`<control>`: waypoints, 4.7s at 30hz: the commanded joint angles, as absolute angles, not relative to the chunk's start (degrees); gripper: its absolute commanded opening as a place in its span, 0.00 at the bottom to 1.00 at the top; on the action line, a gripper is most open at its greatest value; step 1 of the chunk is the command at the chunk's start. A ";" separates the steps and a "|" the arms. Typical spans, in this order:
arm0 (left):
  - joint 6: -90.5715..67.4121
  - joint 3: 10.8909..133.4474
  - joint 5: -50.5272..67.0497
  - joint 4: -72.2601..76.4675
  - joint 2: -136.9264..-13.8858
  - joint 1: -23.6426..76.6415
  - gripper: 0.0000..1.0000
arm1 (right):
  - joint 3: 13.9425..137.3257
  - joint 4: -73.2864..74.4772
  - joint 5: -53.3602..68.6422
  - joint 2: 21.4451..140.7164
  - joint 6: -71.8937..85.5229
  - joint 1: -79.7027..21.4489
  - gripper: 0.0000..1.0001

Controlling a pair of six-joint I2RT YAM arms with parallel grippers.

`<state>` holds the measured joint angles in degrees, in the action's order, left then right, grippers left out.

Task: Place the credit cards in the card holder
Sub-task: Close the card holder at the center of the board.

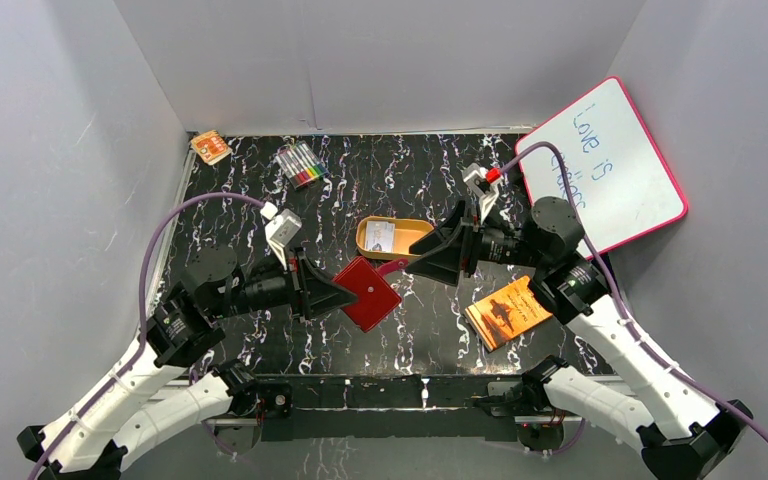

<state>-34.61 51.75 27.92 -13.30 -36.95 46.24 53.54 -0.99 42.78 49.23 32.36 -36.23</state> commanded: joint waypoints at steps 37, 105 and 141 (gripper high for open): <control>-35.42 50.00 28.25 -9.28 -34.31 46.17 0.00 | 53.62 -4.98 44.95 52.52 36.06 -36.24 0.32; -40.13 61.35 10.92 -18.47 -47.18 46.20 0.00 | 68.51 11.58 40.89 63.12 20.25 -40.22 0.00; -42.00 60.86 13.44 -16.66 -48.96 46.22 0.00 | 67.15 13.84 32.10 66.80 18.70 -46.03 0.00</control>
<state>-41.15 59.42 11.05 -21.19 -49.43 46.17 66.65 13.56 33.47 66.00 20.34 -44.93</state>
